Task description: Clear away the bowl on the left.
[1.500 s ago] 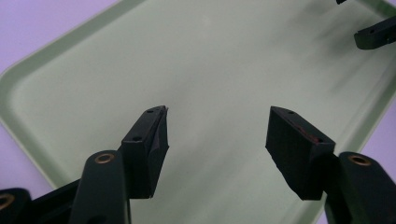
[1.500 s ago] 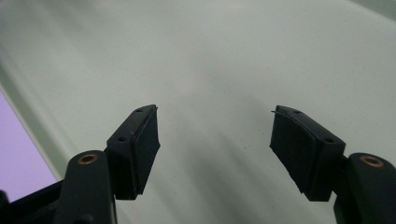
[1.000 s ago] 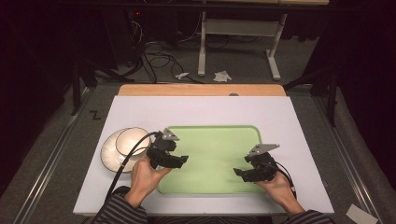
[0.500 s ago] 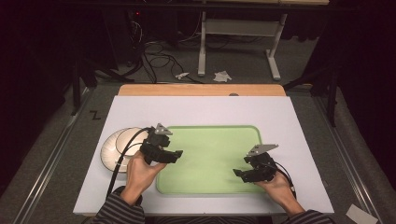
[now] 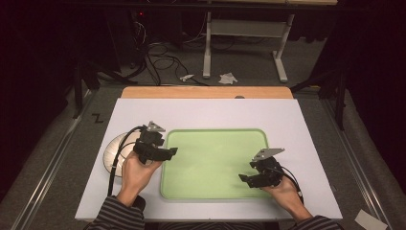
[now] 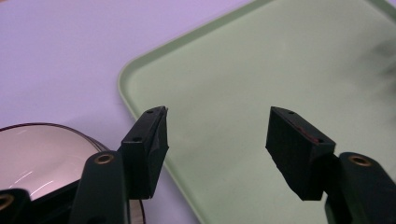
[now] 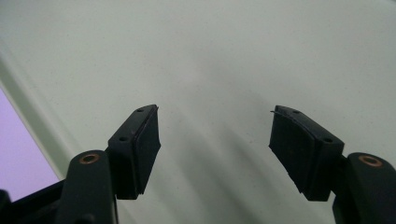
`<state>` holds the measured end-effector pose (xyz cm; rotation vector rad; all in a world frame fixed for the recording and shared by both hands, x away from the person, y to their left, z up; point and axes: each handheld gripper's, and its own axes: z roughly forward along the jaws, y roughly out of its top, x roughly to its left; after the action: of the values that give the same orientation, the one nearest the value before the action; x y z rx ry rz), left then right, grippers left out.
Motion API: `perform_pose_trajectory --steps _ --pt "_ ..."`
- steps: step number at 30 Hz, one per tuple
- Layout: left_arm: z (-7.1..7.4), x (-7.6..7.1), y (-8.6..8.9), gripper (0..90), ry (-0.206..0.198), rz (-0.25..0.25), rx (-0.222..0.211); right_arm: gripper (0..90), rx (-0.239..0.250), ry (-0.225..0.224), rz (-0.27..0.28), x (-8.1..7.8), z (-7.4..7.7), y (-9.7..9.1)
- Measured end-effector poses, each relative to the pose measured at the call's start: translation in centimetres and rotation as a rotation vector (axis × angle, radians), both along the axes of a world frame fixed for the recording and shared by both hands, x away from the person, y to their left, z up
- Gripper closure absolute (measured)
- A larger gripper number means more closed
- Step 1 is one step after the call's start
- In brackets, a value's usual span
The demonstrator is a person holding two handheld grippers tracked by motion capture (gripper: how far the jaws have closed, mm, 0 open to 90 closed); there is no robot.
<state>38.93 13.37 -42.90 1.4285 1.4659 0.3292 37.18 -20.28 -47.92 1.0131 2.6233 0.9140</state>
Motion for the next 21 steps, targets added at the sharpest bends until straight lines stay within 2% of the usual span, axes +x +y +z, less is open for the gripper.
perform_pose_trajectory --steps 3,14,21 --pt "0.4 0.2 0.9 38.8 -0.018 0.025 -0.017 34.7 0.001 -0.001 0.000 0.0 0.0 0.0" --pt "0.6 0.5 2.6 40.1 -0.021 0.061 -0.025 35.0 -0.005 0.000 0.002 0.0 -0.1 0.0" --pt "0.9 0.9 4.2 40.0 -0.024 0.112 -0.037 35.2 -0.003 -0.001 0.001 0.0 0.0 0.0"
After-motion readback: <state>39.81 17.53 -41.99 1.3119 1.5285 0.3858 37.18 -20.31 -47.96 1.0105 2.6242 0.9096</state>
